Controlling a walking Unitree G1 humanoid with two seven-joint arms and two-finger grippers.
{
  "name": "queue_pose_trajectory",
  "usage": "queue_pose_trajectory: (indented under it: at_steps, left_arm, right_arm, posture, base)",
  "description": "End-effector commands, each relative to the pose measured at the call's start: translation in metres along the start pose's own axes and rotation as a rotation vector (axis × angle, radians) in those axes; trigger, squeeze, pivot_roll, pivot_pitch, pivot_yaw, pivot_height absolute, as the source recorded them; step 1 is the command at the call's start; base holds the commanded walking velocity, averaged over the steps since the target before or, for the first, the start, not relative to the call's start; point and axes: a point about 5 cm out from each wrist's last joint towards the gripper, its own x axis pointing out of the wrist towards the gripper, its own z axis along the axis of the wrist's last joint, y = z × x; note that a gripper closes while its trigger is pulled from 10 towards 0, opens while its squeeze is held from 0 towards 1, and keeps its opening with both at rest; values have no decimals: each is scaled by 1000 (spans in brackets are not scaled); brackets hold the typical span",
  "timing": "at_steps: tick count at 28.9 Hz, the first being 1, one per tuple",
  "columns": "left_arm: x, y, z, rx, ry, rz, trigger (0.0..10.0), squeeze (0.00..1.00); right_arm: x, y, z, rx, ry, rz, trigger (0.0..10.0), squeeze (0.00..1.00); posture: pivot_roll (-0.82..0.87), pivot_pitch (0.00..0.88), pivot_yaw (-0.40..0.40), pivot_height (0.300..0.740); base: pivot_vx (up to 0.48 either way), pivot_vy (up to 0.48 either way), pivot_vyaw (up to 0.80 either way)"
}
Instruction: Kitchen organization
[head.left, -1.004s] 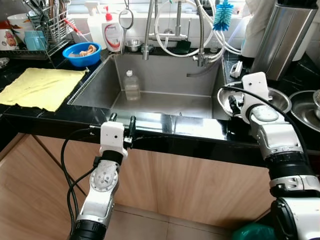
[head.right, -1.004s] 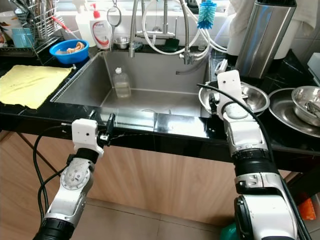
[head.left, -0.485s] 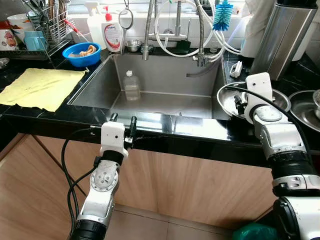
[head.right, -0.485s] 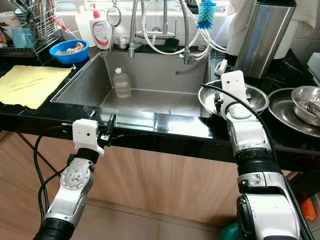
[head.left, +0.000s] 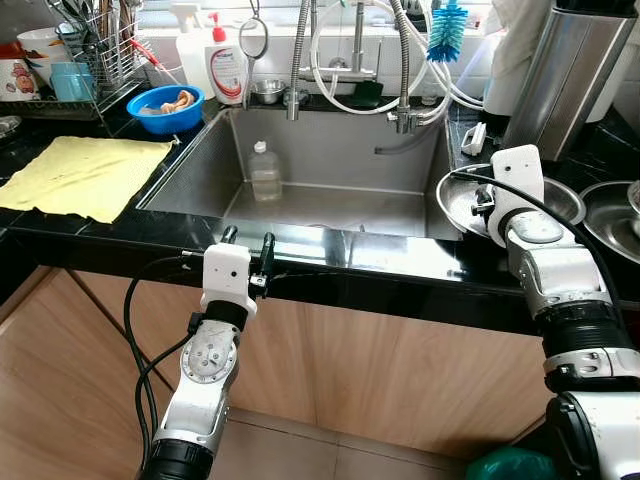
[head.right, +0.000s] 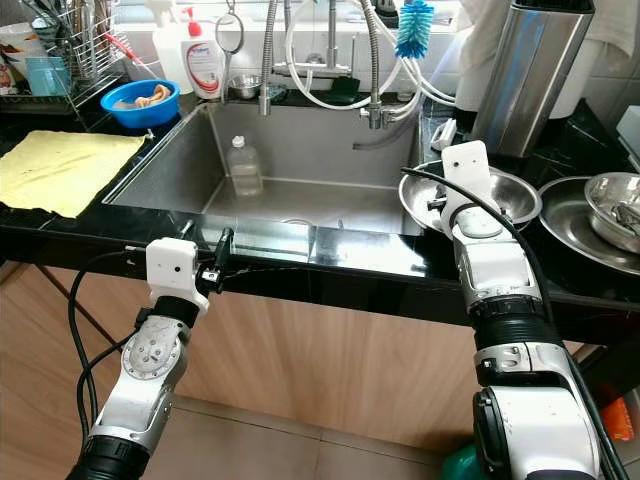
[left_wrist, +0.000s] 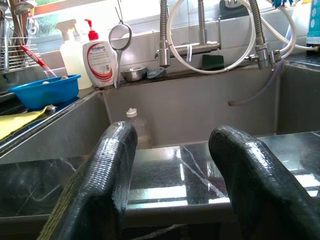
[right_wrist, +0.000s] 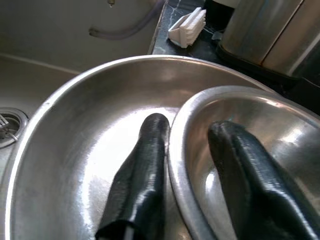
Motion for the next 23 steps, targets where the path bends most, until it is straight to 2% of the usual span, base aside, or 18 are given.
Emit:
queue_pose_trajectory:
  at_steps: [1, 15, 23]
  left_arm:
    - [4, 2, 1, 12, -1, -7, 10000, 0]
    - [5, 3, 1, 16, -3, -7, 10000, 0]
    - [4, 3, 2, 11, -3, -1, 10000, 0]
  right_arm:
    - [0, 1, 8, 23, -17, 0, 0, 0]
    - [0, 3, 13, 46, -42, -2, 0, 0]
    - [-15, -4, 41, 67, -171, -41, 0, 0]
  posture:
    - [-151, 0, 70, 740]
    - [-149, 0, 70, 740]
    - [-149, 0, 66, 740]
  base:
    - [0, 0, 0]
    - [0, 0, 0]
    - [0, 0, 0]
